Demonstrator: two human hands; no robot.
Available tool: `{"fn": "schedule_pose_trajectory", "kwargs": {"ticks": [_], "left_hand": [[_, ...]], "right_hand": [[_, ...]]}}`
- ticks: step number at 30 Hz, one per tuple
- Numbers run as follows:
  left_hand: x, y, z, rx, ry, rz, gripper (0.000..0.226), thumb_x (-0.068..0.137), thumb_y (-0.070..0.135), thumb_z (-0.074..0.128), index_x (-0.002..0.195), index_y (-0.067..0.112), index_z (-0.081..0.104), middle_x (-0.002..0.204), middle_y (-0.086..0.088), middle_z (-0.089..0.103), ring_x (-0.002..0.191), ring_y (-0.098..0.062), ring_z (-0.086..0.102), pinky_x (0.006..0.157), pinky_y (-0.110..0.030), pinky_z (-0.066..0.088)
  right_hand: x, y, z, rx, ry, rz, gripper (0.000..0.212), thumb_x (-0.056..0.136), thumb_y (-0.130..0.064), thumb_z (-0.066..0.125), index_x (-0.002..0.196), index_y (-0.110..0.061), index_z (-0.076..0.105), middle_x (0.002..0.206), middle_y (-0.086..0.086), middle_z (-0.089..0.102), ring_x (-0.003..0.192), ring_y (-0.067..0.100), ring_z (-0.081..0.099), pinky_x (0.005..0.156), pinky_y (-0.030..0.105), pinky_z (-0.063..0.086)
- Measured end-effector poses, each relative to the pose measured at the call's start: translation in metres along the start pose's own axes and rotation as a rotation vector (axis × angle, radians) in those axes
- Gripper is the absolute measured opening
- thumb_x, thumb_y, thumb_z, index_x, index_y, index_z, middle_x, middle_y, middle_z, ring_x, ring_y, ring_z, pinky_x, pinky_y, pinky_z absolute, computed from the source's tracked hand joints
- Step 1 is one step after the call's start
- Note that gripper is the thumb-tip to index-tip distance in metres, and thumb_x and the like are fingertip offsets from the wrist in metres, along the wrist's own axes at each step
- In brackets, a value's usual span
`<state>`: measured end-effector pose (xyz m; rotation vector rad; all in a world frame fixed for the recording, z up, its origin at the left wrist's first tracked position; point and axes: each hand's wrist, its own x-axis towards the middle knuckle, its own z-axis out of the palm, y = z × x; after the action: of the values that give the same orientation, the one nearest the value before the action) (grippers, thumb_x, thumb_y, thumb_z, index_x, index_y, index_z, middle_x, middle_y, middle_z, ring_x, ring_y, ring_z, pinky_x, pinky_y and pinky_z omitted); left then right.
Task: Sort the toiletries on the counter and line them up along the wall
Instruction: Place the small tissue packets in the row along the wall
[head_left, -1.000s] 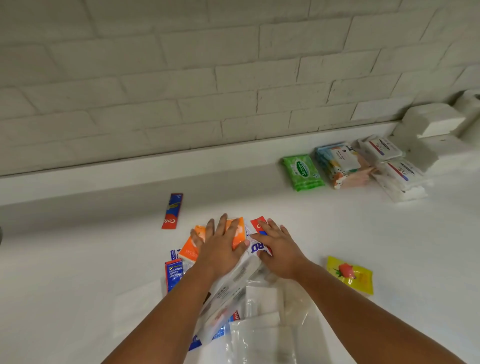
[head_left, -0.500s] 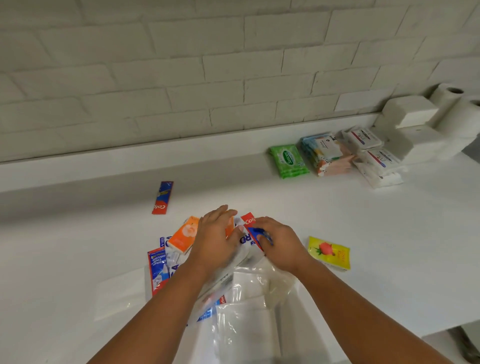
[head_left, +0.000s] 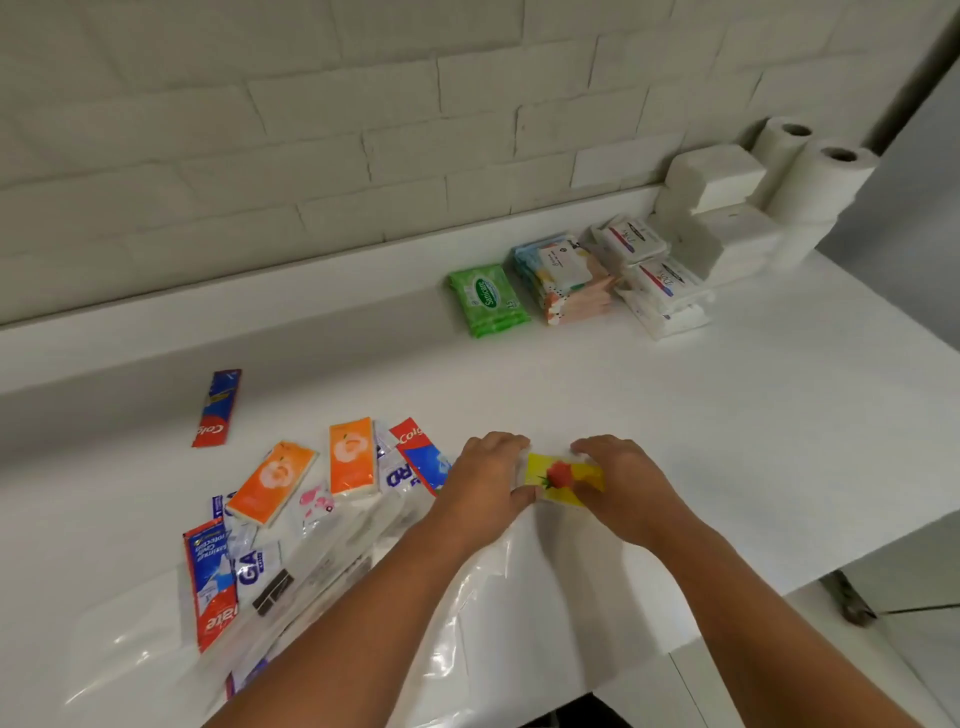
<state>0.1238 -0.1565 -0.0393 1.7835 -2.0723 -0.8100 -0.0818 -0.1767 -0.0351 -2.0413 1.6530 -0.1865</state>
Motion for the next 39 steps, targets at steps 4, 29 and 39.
{"fn": "schedule_pose_trajectory", "kwargs": {"ticks": [4, 29, 39], "left_hand": [[0.008, -0.006, 0.006, 0.174, -0.092, 0.019, 0.077, 0.080, 0.048, 0.077, 0.145, 0.022, 0.044, 0.143, -0.001, 0.046, 0.124, -0.026, 0.044, 0.103, -0.042, 0.043], [0.084, -0.042, -0.079, -0.498, 0.504, -0.360, 0.007, 0.090, 0.030, 0.073, 0.088, 0.027, 0.079, 0.066, 0.009, 0.069, 0.059, -0.010, 0.056, 0.062, -0.025, 0.043], [0.155, -0.098, -0.111, -0.704, 0.687, -0.615, 0.014, 0.079, 0.026, 0.074, 0.066, 0.028, 0.077, 0.057, 0.001, 0.069, 0.056, -0.016, 0.061, 0.067, -0.038, 0.052]], "right_hand": [[-0.001, -0.005, 0.001, 0.004, -0.064, -0.037, 0.044, 0.087, -0.029, 0.065, 0.130, -0.022, 0.057, 0.118, -0.003, 0.059, 0.109, 0.022, 0.052, 0.089, 0.030, 0.044], [0.183, -0.092, -0.029, 0.904, 0.033, -0.110, 0.035, 0.078, -0.013, 0.074, 0.110, -0.018, 0.061, 0.095, 0.008, 0.072, 0.087, 0.027, 0.069, 0.084, 0.045, 0.057], [0.233, -0.156, 0.003, 0.627, -0.075, -0.156, 0.029, 0.087, -0.002, 0.040, 0.101, -0.005, 0.064, 0.081, 0.006, 0.061, 0.066, 0.019, 0.053, 0.057, 0.024, 0.036]]}}
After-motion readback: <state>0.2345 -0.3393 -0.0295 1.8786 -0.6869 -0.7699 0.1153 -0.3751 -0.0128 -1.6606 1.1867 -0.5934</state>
